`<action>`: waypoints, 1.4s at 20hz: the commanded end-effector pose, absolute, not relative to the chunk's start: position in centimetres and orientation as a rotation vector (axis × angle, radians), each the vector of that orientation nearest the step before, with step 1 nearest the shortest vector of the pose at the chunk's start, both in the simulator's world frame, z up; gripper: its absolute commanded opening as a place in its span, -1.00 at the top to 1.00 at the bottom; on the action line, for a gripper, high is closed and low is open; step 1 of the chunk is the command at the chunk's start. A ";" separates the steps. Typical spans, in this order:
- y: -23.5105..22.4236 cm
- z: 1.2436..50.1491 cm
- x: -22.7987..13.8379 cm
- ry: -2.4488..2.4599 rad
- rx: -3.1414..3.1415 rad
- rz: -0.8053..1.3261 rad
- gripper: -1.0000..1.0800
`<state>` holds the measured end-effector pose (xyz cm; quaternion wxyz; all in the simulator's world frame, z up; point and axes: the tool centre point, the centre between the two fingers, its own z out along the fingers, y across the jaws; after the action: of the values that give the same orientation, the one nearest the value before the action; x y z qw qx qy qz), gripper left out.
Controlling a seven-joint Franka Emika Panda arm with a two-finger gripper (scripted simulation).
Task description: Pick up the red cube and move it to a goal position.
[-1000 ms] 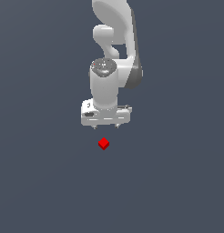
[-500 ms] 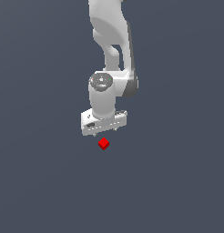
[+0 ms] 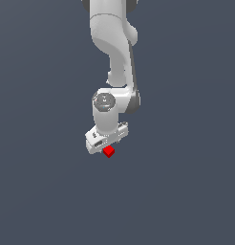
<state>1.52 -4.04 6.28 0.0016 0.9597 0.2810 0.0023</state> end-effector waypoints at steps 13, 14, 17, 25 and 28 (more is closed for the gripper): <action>-4.4 2.1 2.3 1.201 2.903 0.001 -0.92; -4.4 2.0 2.3 1.206 2.901 0.001 -0.92; -4.4 2.0 2.3 1.208 2.900 0.000 1.00; -4.4 2.0 2.3 1.208 2.900 0.000 1.00; -4.4 2.0 2.3 1.208 2.900 0.000 1.00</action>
<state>2.31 -4.45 2.01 -0.0001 0.9232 0.3844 0.0000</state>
